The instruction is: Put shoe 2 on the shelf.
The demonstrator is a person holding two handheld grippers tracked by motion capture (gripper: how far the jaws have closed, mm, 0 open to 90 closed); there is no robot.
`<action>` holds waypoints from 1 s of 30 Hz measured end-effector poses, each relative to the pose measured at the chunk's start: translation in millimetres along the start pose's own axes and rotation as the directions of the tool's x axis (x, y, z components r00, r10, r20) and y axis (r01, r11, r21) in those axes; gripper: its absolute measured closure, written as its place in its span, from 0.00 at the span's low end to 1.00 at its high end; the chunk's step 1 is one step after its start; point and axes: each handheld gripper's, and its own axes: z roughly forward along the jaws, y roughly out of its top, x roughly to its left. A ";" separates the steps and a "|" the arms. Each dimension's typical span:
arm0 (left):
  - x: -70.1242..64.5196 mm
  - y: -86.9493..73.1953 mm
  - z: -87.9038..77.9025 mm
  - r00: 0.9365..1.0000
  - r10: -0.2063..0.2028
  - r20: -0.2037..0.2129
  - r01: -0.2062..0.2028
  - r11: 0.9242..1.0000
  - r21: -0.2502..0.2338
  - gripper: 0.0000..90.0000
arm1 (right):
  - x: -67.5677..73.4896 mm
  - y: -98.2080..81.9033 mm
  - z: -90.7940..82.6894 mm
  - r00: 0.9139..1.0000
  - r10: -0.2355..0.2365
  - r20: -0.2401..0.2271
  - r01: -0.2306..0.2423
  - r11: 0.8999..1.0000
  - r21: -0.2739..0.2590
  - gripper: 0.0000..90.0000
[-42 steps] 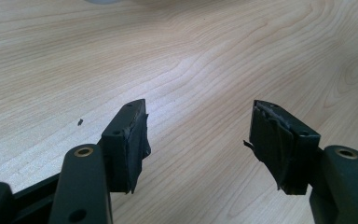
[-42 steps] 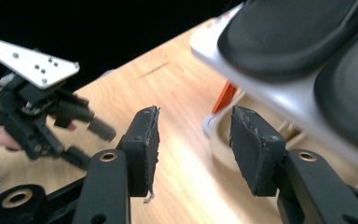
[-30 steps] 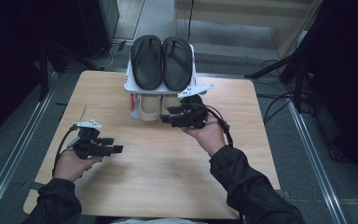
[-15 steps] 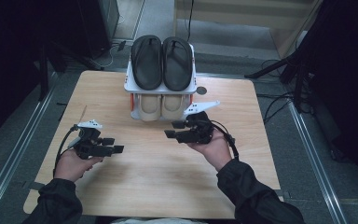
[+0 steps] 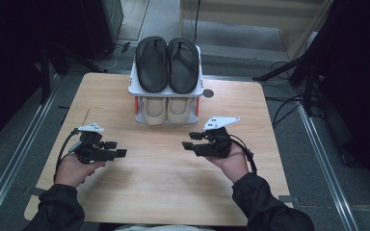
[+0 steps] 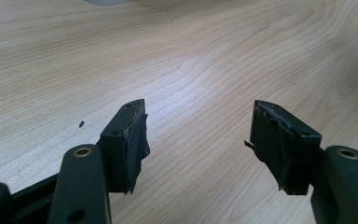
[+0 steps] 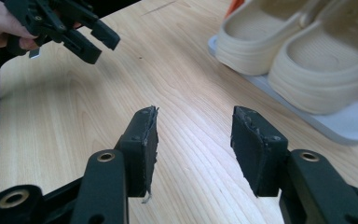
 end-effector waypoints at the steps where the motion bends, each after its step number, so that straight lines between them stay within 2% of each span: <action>1: 0.0 0.0 0.0 1.000 0.000 0.000 0.000 1.000 0.000 0.41 | -2.0 -1.6 -1.7 1.000 0.009 0.002 -0.009 1.000 0.000 0.57; 9: 0.5 0.5 -1.9 1.000 0.006 0.001 -0.006 1.000 0.001 0.41 | -7.4 -15.8 -14.2 1.000 0.020 0.024 -0.020 1.000 -0.014 0.53; 12: 0.6 0.3 -3.2 1.000 0.004 0.002 -0.004 1.000 -0.001 0.41 | -11.8 -24.2 -18.4 0.998 0.044 0.035 -0.043 0.999 -0.015 0.51; 15: -1.1 0.3 -3.0 1.000 0.008 0.002 -0.008 1.000 -0.003 0.41 | -13.6 -26.7 -19.7 0.997 -0.006 0.083 0.005 1.000 0.011 0.50; 17: -1.4 0.4 -2.8 1.000 0.010 0.005 -0.010 1.000 -0.003 0.41 | -14.6 -26.7 -20.3 0.996 -0.011 0.091 0.010 1.000 0.009 0.50; 18: -1.7 0.5 -2.6 1.000 0.017 0.003 -0.017 1.000 0.001 0.41 | -17.3 -27.0 -21.3 0.996 0.013 0.083 -0.012 1.000 -0.005 0.49; 21: -1.6 0.6 -2.4 1.000 0.016 0.003 -0.016 1.000 0.001 0.41 | -20.4 -28.1 -20.7 0.995 0.011 0.097 -0.012 1.000 0.005 0.49; 23: -1.3 0.6 -2.1 1.000 0.012 0.000 -0.012 1.000 0.001 0.41 | -26.6 -31.3 -19.7 0.993 0.023 0.115 -0.027 0.999 0.032 0.48; 29: -1.4 0.7 -0.7 1.000 0.016 0.000 -0.016 1.000 0.009 0.41 | -35.2 -33.6 -20.0 0.990 0.025 0.135 -0.031 0.999 0.043 0.48; 30: -1.4 0.8 -0.3 1.000 0.020 -0.003 -0.020 1.000 0.013 0.41 | -37.9 -34.4 -19.9 0.990 0.040 0.138 -0.046 0.998 0.044 0.48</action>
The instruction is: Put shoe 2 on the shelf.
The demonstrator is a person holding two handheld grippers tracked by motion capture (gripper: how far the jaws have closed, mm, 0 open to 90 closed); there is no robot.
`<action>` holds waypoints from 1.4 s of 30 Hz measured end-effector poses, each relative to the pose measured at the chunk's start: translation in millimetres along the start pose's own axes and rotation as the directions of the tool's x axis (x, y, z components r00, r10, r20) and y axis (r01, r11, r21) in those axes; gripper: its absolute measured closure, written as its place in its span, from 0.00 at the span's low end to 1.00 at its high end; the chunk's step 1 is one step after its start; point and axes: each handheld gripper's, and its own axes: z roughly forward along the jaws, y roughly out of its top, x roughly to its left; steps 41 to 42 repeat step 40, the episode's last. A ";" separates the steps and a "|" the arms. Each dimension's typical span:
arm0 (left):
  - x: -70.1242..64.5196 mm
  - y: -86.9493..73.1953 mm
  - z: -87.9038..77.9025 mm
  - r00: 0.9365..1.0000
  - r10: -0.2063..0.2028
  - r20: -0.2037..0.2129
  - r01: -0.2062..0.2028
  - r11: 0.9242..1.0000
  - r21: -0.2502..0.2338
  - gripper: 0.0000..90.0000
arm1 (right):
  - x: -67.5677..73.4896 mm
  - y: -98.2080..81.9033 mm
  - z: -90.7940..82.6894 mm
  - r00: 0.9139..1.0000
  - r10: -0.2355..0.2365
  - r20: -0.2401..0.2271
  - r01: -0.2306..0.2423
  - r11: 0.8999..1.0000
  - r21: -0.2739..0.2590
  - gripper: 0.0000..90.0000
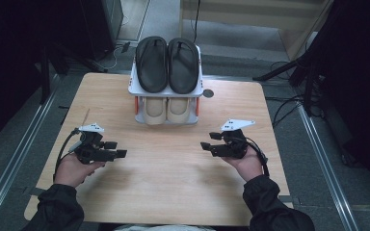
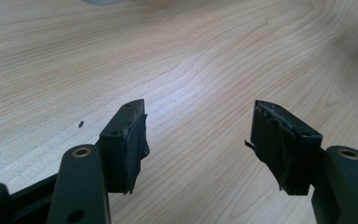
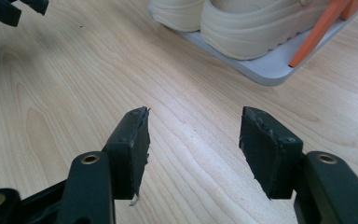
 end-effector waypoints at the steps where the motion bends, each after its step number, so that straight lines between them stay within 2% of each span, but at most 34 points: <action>1: 0.0 0.0 0.0 1.000 0.000 0.000 0.000 1.000 0.000 0.41 | 0.0 0.0 0.0 1.000 0.000 0.000 0.000 1.000 0.000 0.48; 4: -0.2 0.1 0.3 1.000 0.003 0.000 -0.003 1.000 -0.001 0.41 | -2.1 -0.4 0.2 1.000 0.016 0.000 -0.016 1.000 -0.005 0.48; 25: -0.7 0.1 1.7 1.000 0.004 0.008 -0.004 1.000 0.011 0.40 | -0.2 -0.2 -0.1 1.000 0.016 -0.006 -0.016 1.000 -0.006 0.48; 35: -0.6 0.2 2.3 1.000 -0.014 0.012 0.014 1.000 0.014 0.39 | 0.8 -0.4 1.2 1.000 0.009 -0.006 -0.009 1.000 0.001 0.47; 42: -0.4 0.3 4.2 1.000 -0.014 0.010 0.014 1.000 0.023 0.38 | -0.8 -0.3 2.0 0.999 0.033 -0.007 -0.033 0.999 0.006 0.43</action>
